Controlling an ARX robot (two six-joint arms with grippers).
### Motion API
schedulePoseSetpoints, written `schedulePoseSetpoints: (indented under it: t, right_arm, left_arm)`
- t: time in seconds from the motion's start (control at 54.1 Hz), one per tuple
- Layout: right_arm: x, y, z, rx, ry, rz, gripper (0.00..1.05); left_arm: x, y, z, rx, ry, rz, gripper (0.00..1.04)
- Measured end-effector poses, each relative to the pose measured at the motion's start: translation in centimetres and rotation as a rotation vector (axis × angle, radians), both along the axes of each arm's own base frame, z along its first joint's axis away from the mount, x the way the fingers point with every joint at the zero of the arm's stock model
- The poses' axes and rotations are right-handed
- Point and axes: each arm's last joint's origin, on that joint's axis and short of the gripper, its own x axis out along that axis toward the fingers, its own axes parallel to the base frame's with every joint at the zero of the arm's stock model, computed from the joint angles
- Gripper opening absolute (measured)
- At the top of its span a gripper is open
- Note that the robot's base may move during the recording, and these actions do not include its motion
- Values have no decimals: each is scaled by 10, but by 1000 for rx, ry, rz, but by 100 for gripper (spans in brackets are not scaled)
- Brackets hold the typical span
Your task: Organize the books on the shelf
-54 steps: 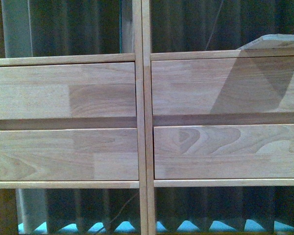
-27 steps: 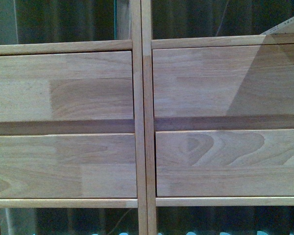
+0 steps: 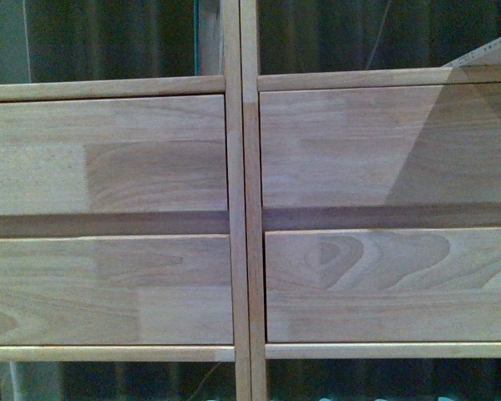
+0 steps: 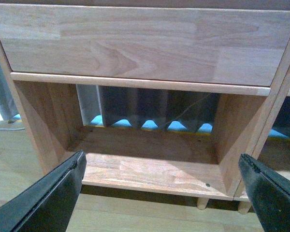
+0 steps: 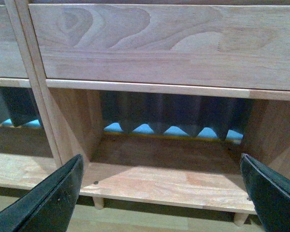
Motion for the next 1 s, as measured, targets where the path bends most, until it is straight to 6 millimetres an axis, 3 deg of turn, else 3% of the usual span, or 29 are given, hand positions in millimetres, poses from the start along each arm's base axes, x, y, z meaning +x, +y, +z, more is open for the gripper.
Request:
schedulePoseSetpoints:
  t: [0.96,0.997]
  right_arm:
    - [0,0,0,3,0,0,98]
    - [1,-1,1,17,-4,-73,98]
  left_arm:
    - [0,0,0,0,-1,1,97]
    - [0,0,0,0,-1,1,97]
